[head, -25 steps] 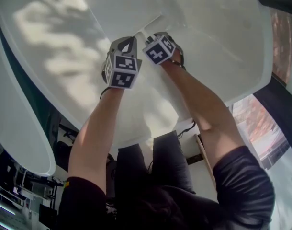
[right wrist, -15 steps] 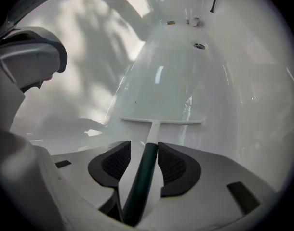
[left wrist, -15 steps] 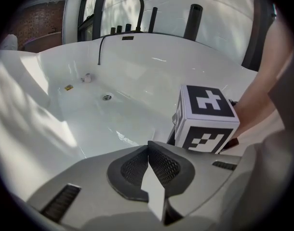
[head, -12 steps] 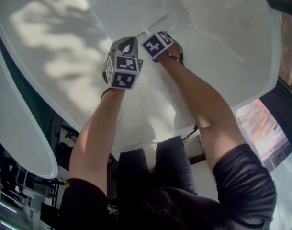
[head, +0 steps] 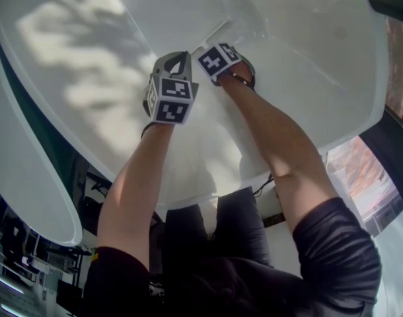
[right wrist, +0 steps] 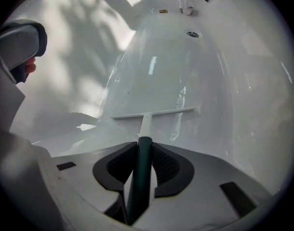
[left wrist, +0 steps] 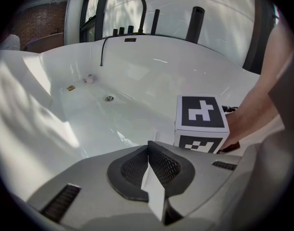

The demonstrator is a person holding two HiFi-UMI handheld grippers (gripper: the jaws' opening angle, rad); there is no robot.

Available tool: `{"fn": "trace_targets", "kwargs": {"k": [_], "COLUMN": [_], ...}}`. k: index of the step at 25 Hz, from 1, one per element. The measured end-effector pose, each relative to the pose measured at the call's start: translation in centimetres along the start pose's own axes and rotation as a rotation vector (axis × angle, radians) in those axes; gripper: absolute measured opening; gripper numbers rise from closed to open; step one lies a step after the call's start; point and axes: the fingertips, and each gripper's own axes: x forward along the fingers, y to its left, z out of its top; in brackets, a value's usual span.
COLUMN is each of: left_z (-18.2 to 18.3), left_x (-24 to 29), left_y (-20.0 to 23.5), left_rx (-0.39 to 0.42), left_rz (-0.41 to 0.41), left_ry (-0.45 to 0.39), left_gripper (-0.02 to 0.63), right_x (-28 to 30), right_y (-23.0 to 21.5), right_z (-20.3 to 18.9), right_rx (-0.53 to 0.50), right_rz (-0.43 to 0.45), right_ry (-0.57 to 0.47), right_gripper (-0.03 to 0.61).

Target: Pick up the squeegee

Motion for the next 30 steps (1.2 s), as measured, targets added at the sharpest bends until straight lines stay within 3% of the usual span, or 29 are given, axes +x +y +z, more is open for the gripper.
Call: {"fn": "trace_targets", "kwargs": {"k": [6, 12, 16, 23, 30], "left_z": [1.1, 4.5, 6.9, 10.9, 15.4], "left_x": [-1.8, -7.0, -13.1, -25.3, -37.7], "left_y": [-0.2, -0.4, -0.9, -3.7, -8.0], "left_rx": [0.009, 0.016, 0.022, 0.035, 0.128], "left_rz": [0.016, 0.058, 0.074, 0.091, 0.06], "left_ry": [-0.012, -0.055, -0.092, -0.188, -0.347], "left_gripper": [-0.008, -0.008, -0.008, -0.008, -0.008], "right_x": [-2.8, -10.5, -18.2, -31.2, -44.2], "right_y": [0.2, 0.1, 1.2, 5.3, 10.0], "right_z": [0.0, 1.3, 1.6, -1.6, -5.0], "right_rx": [0.005, 0.002, 0.01, 0.047, 0.076], "right_rz": [-0.014, -0.04, -0.057, -0.064, -0.129], "right_ry": [-0.076, -0.231, -0.332, -0.51, -0.714], "right_gripper": [0.095, 0.095, 0.094, 0.095, 0.094]}}
